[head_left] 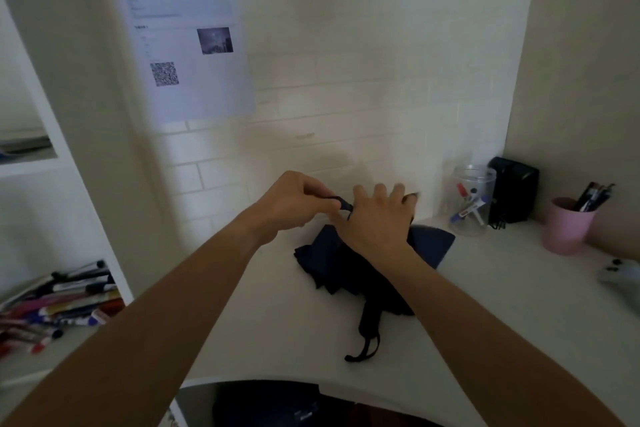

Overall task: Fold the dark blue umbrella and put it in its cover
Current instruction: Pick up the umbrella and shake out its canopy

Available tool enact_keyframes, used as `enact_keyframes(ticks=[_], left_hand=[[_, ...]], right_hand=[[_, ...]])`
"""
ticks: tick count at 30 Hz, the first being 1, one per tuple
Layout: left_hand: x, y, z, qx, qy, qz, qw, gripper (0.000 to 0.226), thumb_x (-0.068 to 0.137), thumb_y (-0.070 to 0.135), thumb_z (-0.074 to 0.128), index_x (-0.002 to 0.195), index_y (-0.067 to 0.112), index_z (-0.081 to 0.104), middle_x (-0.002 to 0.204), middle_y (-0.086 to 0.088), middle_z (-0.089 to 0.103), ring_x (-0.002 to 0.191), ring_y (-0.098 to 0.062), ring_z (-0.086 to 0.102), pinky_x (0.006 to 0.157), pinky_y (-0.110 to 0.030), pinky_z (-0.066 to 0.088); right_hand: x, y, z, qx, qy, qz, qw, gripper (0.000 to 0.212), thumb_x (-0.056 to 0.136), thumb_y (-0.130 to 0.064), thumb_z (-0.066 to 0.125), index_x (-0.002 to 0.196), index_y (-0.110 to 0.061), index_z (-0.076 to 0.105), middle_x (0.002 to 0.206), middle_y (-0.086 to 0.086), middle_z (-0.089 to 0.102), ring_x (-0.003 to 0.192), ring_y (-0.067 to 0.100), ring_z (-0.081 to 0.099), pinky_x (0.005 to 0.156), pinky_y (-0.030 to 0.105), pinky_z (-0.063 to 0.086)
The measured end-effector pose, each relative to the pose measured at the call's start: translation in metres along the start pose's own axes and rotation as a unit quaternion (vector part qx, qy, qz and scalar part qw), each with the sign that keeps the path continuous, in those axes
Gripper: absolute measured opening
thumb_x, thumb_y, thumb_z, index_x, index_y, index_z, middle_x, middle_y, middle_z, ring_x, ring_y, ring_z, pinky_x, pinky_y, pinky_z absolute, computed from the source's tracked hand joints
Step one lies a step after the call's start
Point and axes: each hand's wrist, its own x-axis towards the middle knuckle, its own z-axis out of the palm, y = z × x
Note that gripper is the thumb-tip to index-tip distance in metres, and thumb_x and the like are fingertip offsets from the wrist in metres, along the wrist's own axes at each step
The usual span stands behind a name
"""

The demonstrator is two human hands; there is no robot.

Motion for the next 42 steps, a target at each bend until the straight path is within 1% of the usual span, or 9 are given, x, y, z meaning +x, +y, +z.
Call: enact_keyframes(ticks=[3, 7, 13, 16, 19, 21, 28, 33, 42], left_hand=[[-0.007, 0.010, 0.009, -0.044, -0.025, 0.013, 0.999, 0.011, 0.089, 0.023, 0.075, 0.097, 0.016, 0.080, 0.051, 0.012, 0.062, 0.049, -0.008, 0.048, 0.045, -0.015, 0.039], [-0.012, 0.002, 0.029, -0.245, 0.003, -0.031, 0.969, 0.037, 0.096, 0.044, 0.062, 0.102, 0.013, 0.079, 0.083, -0.005, 0.073, 0.066, -0.018, 0.063, 0.067, -0.029, 0.055], [-0.029, -0.075, 0.113, 0.047, -0.032, -0.132, 0.990, 0.046, 0.086, 0.045, 0.071, 0.111, 0.007, 0.063, 0.101, -0.002, 0.064, 0.088, -0.015, 0.060, 0.076, -0.030, 0.050], [-0.037, -0.098, 0.151, 0.223, -0.126, -0.107, 0.961, 0.077, 0.078, 0.061, 0.074, 0.130, 0.009, 0.052, 0.126, -0.005, 0.056, 0.117, -0.022, 0.055, 0.094, -0.032, 0.047], [-0.029, -0.112, 0.170, 0.237, -0.147, -0.095, 0.956, 0.054, 0.079, 0.042, 0.078, 0.116, 0.011, 0.055, 0.114, -0.004, 0.057, 0.105, -0.019, 0.056, 0.079, -0.026, 0.046], [-0.021, -0.118, 0.169, 0.184, -0.150, -0.102, 0.966, 0.020, 0.080, 0.028, 0.068, 0.083, 0.016, 0.052, 0.091, 0.002, 0.055, 0.088, -0.014, 0.053, 0.071, -0.026, 0.048], [0.014, -0.099, 0.086, -0.156, -0.047, -0.225, 0.961, 0.026, 0.078, 0.001, 0.054, 0.054, 0.012, 0.053, 0.060, -0.011, 0.052, 0.040, -0.016, 0.043, 0.046, -0.023, 0.033], [0.034, -0.096, 0.053, -0.221, -0.056, -0.243, 0.943, 0.033, 0.101, 0.031, 0.052, 0.084, 0.006, 0.064, 0.060, -0.009, 0.059, 0.045, -0.017, 0.049, 0.044, -0.024, 0.036], [0.094, -0.094, -0.040, -0.198, 0.086, -0.094, 0.972, 0.029, 0.104, 0.021, 0.055, 0.118, -0.003, 0.057, 0.096, -0.018, 0.065, 0.073, -0.022, 0.064, 0.059, -0.025, 0.059]], right_hand=[[0.006, 0.008, -0.008, -0.016, 0.071, -0.051, 0.996, 0.018, 0.089, -0.021, 0.055, 0.073, -0.013, 0.053, 0.076, 0.006, 0.056, 0.088, 0.032, 0.053, 0.074, 0.038, 0.031], [0.030, 0.049, -0.010, 0.231, -0.054, 0.032, 0.971, 0.015, 0.091, -0.009, 0.058, 0.090, 0.003, 0.066, 0.087, 0.013, 0.070, 0.084, 0.031, 0.067, 0.065, 0.036, 0.051], [0.034, 0.100, -0.025, 0.649, -0.150, 0.261, 0.699, 0.008, 0.080, 0.018, 0.068, 0.088, 0.017, 0.068, 0.089, 0.027, 0.067, 0.081, 0.037, 0.069, 0.065, 0.041, 0.064], [0.038, 0.110, -0.038, 0.640, -0.186, 0.221, 0.712, 0.012, 0.091, 0.011, 0.061, 0.092, 0.006, 0.072, 0.093, 0.019, 0.070, 0.074, 0.022, 0.070, 0.063, 0.026, 0.063], [0.055, 0.112, -0.046, 0.648, -0.191, 0.208, 0.707, 0.021, 0.095, 0.009, 0.054, 0.091, 0.002, 0.073, 0.093, 0.015, 0.071, 0.078, 0.018, 0.068, 0.070, 0.026, 0.061], [0.069, 0.108, -0.052, 0.657, -0.185, 0.194, 0.705, 0.019, 0.094, 0.009, 0.055, 0.091, 0.003, 0.072, 0.090, 0.015, 0.070, 0.078, 0.020, 0.067, 0.074, 0.027, 0.061], [0.133, 0.098, -0.084, 0.690, -0.115, 0.122, 0.704, 0.018, 0.091, 0.007, 0.059, 0.093, -0.001, 0.074, 0.090, 0.011, 0.074, 0.084, 0.022, 0.070, 0.083, 0.032, 0.060], [0.166, 0.071, -0.091, 0.738, -0.104, 0.097, 0.659, 0.017, 0.091, 0.013, 0.056, 0.092, 0.006, 0.071, 0.086, 0.015, 0.070, 0.080, 0.022, 0.069, 0.083, 0.031, 0.062], [0.158, 0.061, -0.116, 0.796, -0.079, 0.054, 0.597, 0.011, 0.090, 0.007, 0.064, 0.096, 0.006, 0.072, 0.097, 0.019, 0.071, 0.090, 0.025, 0.070, 0.091, 0.035, 0.059]])
